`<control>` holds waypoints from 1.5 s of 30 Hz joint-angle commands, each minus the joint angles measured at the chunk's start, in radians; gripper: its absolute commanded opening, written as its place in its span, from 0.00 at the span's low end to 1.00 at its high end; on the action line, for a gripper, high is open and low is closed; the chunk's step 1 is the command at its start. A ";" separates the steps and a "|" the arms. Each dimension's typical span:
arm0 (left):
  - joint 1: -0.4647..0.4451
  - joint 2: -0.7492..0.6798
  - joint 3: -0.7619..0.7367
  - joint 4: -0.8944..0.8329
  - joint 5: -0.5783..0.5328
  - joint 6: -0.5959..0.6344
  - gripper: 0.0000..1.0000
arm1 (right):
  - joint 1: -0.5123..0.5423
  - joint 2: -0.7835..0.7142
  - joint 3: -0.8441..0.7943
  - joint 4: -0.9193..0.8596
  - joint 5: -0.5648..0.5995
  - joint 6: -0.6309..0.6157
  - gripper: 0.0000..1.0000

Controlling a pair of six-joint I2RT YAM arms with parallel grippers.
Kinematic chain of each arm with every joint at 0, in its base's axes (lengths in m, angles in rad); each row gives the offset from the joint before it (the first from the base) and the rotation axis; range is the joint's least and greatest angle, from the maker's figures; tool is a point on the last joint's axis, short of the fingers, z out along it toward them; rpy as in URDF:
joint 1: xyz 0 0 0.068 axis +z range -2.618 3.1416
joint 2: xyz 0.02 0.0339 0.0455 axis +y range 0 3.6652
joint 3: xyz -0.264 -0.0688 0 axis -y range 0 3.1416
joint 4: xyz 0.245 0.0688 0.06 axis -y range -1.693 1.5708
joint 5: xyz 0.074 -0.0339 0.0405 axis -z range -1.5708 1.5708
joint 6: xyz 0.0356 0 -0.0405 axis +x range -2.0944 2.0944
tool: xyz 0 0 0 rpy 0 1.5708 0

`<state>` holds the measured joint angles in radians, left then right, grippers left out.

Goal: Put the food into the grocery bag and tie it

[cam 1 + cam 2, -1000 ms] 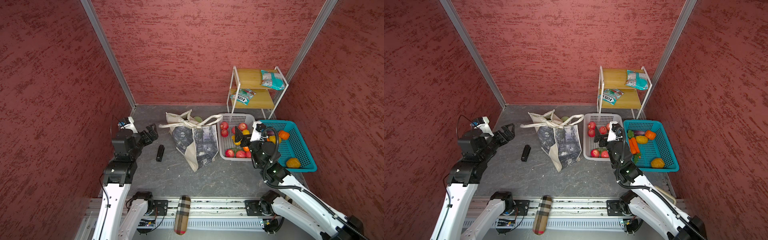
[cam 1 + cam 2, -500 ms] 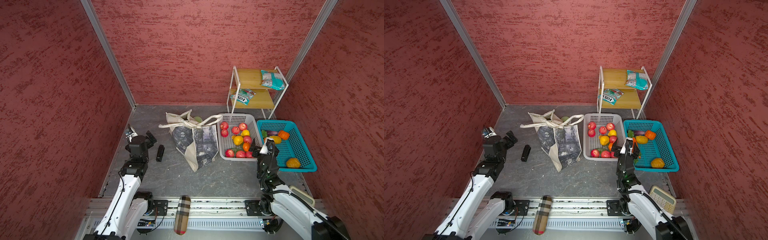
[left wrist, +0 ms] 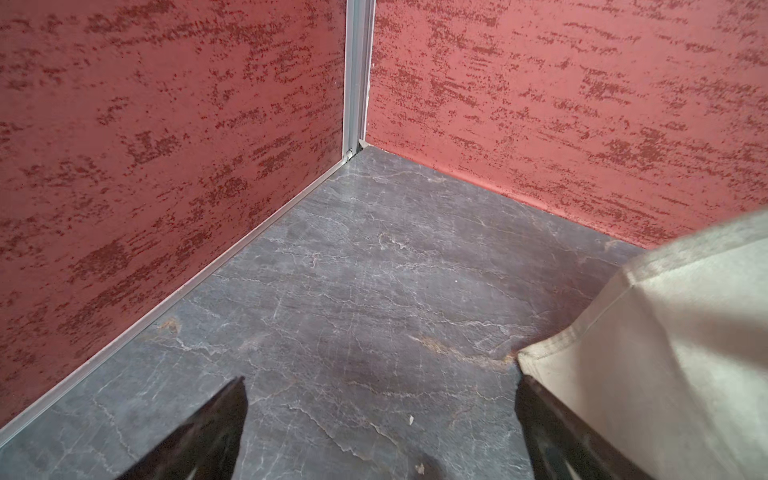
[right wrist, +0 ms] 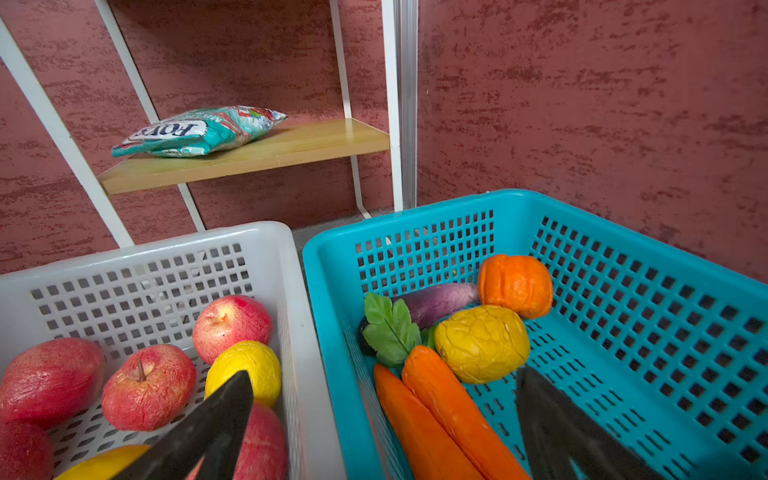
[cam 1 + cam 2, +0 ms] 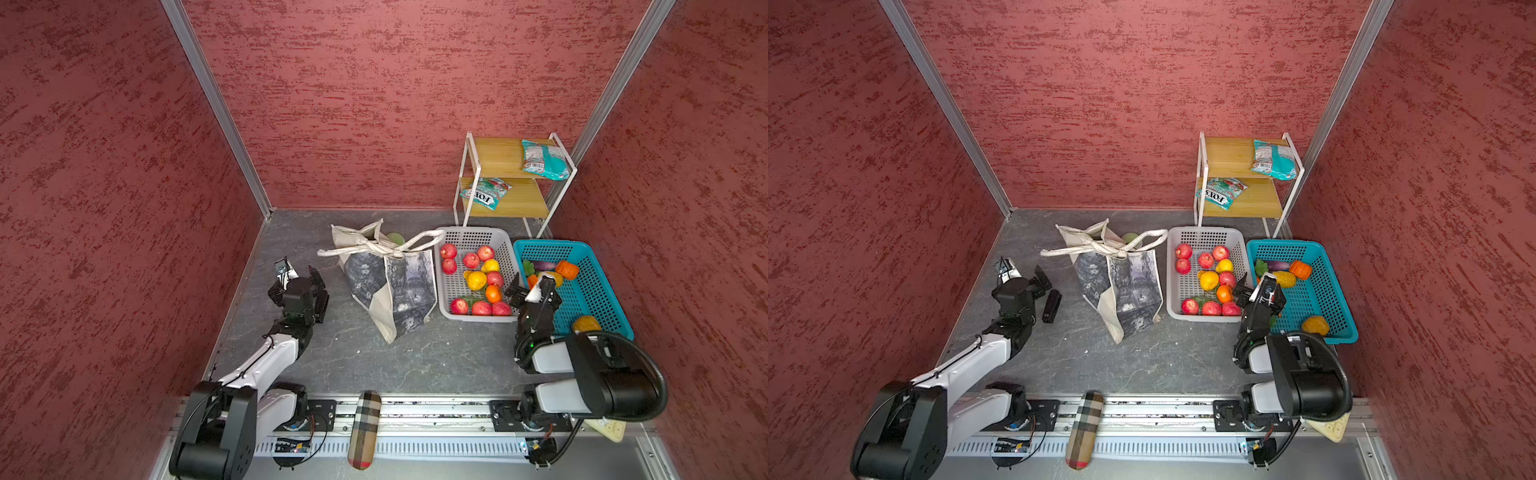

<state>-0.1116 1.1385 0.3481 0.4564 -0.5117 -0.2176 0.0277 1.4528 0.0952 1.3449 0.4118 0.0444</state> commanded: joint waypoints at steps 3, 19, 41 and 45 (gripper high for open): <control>0.066 0.102 -0.036 0.264 0.084 0.088 1.00 | -0.021 0.085 0.055 0.049 -0.172 -0.022 0.98; 0.127 0.400 0.007 0.495 0.389 0.186 0.99 | -0.071 0.091 0.172 -0.167 -0.211 0.024 0.99; 0.092 0.399 0.006 0.496 0.341 0.210 0.99 | -0.068 0.090 0.186 -0.192 -0.266 -0.001 0.99; 0.093 0.399 0.007 0.496 0.341 0.210 0.99 | -0.068 0.090 0.186 -0.190 -0.265 0.000 0.99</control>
<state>-0.0166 1.5333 0.3538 0.9337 -0.1619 -0.0246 -0.0383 1.5379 0.2722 1.1927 0.1753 0.0521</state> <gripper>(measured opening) 0.994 0.990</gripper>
